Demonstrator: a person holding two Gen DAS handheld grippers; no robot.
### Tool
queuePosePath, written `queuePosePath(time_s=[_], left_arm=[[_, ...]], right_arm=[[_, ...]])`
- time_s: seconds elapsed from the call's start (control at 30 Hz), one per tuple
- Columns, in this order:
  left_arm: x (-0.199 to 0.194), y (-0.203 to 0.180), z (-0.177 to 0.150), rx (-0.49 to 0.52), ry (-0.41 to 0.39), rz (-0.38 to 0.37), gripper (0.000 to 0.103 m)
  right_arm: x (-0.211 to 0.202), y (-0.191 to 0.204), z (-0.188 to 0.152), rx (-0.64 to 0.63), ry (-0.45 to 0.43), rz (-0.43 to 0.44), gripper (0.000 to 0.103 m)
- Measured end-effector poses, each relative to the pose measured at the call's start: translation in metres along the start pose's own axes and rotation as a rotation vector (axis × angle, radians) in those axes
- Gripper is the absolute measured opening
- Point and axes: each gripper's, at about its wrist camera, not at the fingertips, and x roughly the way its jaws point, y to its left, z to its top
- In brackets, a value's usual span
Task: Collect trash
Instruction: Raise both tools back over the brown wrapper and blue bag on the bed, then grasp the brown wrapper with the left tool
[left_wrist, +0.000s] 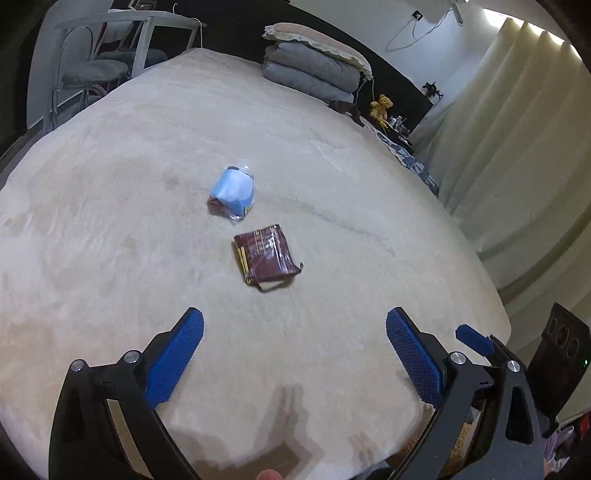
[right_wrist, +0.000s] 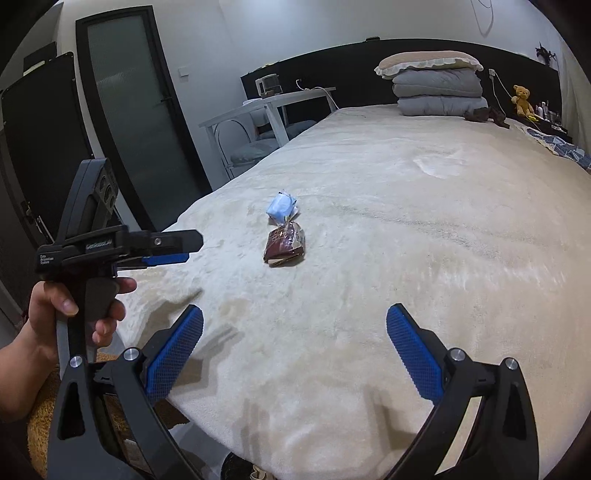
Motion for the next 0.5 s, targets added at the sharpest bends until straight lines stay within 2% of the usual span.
queuePosePath(time_s=[0.17,0.37,0.5], left_arm=[[0.034,0.011,0.027,-0.039,0.011,0.036,0.096],[0.076,0.015,0.042,-0.057,0.052,0.091,0.096],[0.105,0.015,0.046,-0.061,0.129,0.113,0.096]], right_arm=[[0.011,-0.001,0.007,-0.014,0.008,-0.015,0.099],[0.020,-0.003,0.015,-0.034,-0.001,-0.021,0.099],[0.026,-0.010,0.020,-0.035,-0.004,-0.035,0.099]])
